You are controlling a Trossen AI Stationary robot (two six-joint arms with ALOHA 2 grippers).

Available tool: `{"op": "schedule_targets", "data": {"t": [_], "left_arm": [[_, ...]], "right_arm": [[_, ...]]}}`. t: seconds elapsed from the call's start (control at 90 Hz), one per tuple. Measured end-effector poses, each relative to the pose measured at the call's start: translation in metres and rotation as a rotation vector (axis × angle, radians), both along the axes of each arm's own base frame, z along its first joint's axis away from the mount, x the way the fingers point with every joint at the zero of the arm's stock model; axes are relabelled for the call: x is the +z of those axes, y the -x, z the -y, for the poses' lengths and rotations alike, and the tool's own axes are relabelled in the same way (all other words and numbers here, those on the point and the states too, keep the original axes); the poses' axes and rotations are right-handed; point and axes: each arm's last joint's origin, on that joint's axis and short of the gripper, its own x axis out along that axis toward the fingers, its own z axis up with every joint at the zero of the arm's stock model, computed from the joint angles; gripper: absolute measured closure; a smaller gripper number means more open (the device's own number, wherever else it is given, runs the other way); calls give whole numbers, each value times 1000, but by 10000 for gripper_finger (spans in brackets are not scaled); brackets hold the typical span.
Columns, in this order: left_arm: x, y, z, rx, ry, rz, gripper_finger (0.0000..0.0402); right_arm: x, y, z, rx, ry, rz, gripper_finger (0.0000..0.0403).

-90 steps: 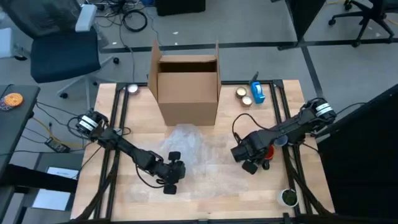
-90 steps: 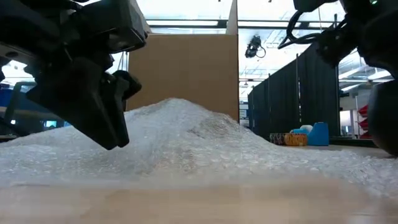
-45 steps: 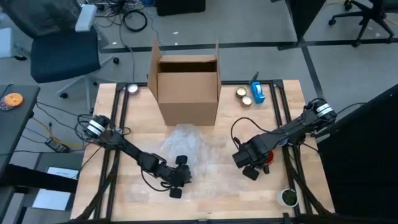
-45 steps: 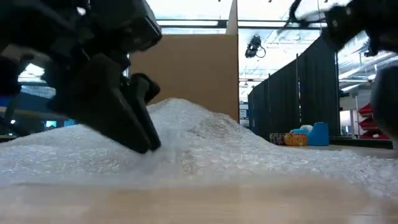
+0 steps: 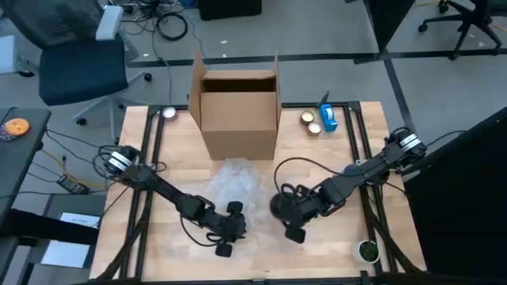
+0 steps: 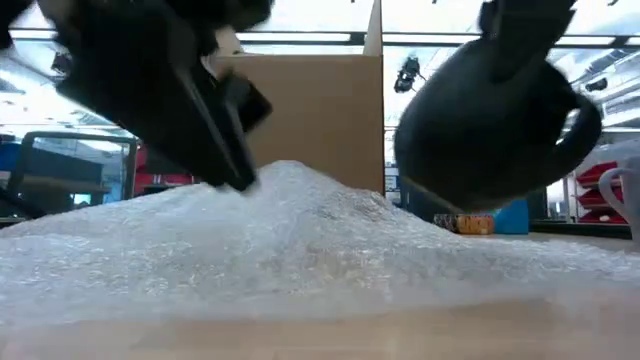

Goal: Wrap mug
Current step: Wrap the orange mug with bubble wrap

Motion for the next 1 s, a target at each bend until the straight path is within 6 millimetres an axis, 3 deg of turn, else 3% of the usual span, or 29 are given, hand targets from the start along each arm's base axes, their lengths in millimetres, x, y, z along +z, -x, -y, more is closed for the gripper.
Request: {"op": "schedule_targets", "data": {"t": [0.1, 0.222, 0.389, 0.578, 0.778, 1.0], "left_arm": [[17, 11, 0, 52, -97, -19, 324], [24, 27, 2, 119, -192, -14, 324], [12, 35, 0, 210, -270, 25, 324], [-10, 42, -7, 234, -277, 2, 324], [-28, 51, -17, 303, -255, -31, 324], [-38, 48, -29, 336, -197, -4, 324]], "right_arm": [[-22, -7, -2, 34, -10, -94, 403], [-32, -9, -3, 48, -9, -199, 403], [-21, -5, 1, 43, 31, -298, 403], [4, 4, 6, 1, 64, -421, 403], [5, 18, 10, -48, 36, -607, 403], [2, 7, 6, 49, 28, -492, 403]]}}
